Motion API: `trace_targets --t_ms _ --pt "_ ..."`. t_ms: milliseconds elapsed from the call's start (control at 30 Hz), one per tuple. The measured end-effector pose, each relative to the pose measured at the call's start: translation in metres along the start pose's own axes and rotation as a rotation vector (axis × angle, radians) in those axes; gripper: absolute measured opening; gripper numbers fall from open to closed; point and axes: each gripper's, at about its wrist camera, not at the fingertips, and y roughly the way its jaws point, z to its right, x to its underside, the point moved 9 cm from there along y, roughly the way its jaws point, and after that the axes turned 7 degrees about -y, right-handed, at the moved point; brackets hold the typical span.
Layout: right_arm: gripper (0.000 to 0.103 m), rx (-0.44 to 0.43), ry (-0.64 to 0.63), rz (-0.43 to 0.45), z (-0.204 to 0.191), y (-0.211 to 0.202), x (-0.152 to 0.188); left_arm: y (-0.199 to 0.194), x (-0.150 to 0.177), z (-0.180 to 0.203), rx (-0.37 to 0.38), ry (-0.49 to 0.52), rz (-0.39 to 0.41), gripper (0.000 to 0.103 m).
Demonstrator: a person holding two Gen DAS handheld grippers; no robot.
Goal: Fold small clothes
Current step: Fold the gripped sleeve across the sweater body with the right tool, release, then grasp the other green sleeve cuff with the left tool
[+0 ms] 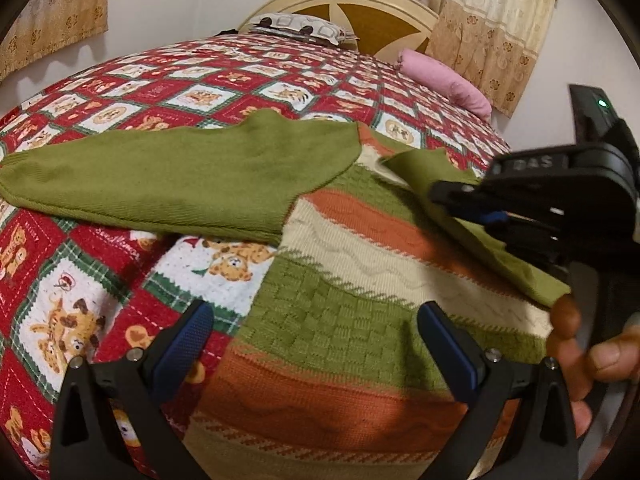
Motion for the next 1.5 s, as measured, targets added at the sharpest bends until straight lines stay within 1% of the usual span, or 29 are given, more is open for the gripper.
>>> trace_targets --t_ms 167,267,300,367,400,433,467,500,533,567,633,700,733,800,867,900,933,967,1000,1033,1067,1100,1167,1233,1300,1367,1433,1500 --pt "0.008 -0.067 0.009 -0.032 -0.009 0.019 0.002 0.0 -0.001 -0.003 0.002 -0.02 0.001 0.103" --pt "0.012 -0.119 0.019 -0.061 -0.011 0.023 0.004 0.0 -0.001 -0.002 0.003 -0.022 0.004 0.103" --pt "0.016 -0.153 0.027 -0.082 -0.013 0.022 0.006 0.0 0.0 -0.002 0.001 -0.019 0.004 0.103" --pt "0.017 -0.294 0.073 -0.127 -0.022 0.016 0.01 0.0 0.0 -0.002 0.001 -0.019 0.004 0.103" --pt "0.017 -0.327 0.085 -0.125 -0.023 0.008 0.009 0.0 0.0 -0.002 0.001 -0.019 0.005 0.103" --pt "0.017 -0.324 0.074 -0.088 -0.02 -0.005 0.004 0.0 0.0 -0.001 0.0 -0.019 0.005 0.103" --pt "0.017 -0.297 0.057 -0.056 -0.016 -0.014 0.0 0.0 0.0 -0.002 -0.001 -0.018 0.004 0.103" --pt "0.017 -0.219 0.028 -0.002 -0.004 -0.03 -0.005 0.0 0.0 -0.002 -0.002 -0.017 0.004 0.103" --pt "0.017 -0.149 0.011 0.026 0.008 -0.041 -0.008 0.0 0.0 -0.002 -0.003 -0.016 0.004 0.103" --pt "0.017 -0.037 -0.01 0.057 0.028 -0.059 -0.009 0.0 0.0 -0.002 -0.004 -0.015 0.004 0.103" --pt "0.017 0.108 -0.033 0.09 0.059 -0.082 -0.009 0.0 0.0 -0.002 -0.003 -0.016 0.004 0.103" --pt "0.017 0.278 -0.065 0.134 0.096 -0.113 -0.006 0.0 0.0 -0.002 -0.005 -0.014 0.003 0.103" --pt "0.017 0.347 -0.071 0.154 0.114 -0.127 -0.004 0.0 0.0 -0.002 -0.007 -0.013 0.003 0.103" --pt "0.017 0.432 -0.05 0.178 0.145 -0.149 0.002 0.0 0.0 -0.002 -0.01 -0.011 0.002 0.103" --pt "0.017 0.457 0.001 0.161 0.174 -0.156 0.012 0.001 0.0 -0.002 -0.013 -0.009 0.001 0.103" --pt "0.017 0.465 0.029 0.136 0.186 -0.155 0.02 0.001 0.0 -0.002 -0.016 -0.007 0.001 0.103" --pt "0.017 0.476 0.057 0.09 0.2 -0.149 0.031 0.002 0.0 -0.002 -0.019 -0.005 0.0 0.103" --pt "0.017 0.482 0.068 0.059 0.207 -0.145 0.036 0.002 0.0 -0.002 -0.021 -0.003 0.0 0.103" --pt "0.017 0.476 0.051 0.067 0.211 -0.141 0.042 0.002 0.001 -0.002 -0.025 0.0 -0.001 0.103" --pt "0.017 0.482 0.013 0.111 0.211 -0.145 0.042 0.002 0.001 -0.001 -0.028 0.002 -0.002 0.103" --pt "0.021 0.485 -0.007 0.121 0.209 -0.144 0.044 0.003 0.001 -0.001 -0.033 0.005 -0.004 0.103" --pt "0.027 0.486 -0.018 0.125 0.208 -0.143 0.044 0.003 0.001 -0.001 -0.039 0.01 -0.005 0.103" --pt "0.033 0.512 -0.047 0.118 0.205 -0.14 0.041 0.004 0.002 0.0 -0.051 0.018 -0.01 0.103" --pt "0.039 0.555 -0.091 0.11 0.201 -0.138 0.041 0.006 0.004 0.001 -0.078 0.037 -0.019 0.103" --pt "0.049 0.585 -0.124 0.106 0.198 -0.134 0.038 0.009 0.007 0.003 -0.123 0.074 -0.034 0.103" --pt "0.053 0.576 -0.128 0.108 0.195 -0.136 0.042 0.01 0.009 0.005 -0.158 0.109 -0.042 0.103" --pt "0.055 0.563 -0.122 0.114 0.194 -0.137 0.047 0.007 0.01 0.003 -0.139 0.115 -0.049 0.103" --pt "0.059 0.539 -0.116 0.118 0.192 -0.136 0.047 0.002 0.009 0.0 -0.103 0.115 -0.052 0.103"
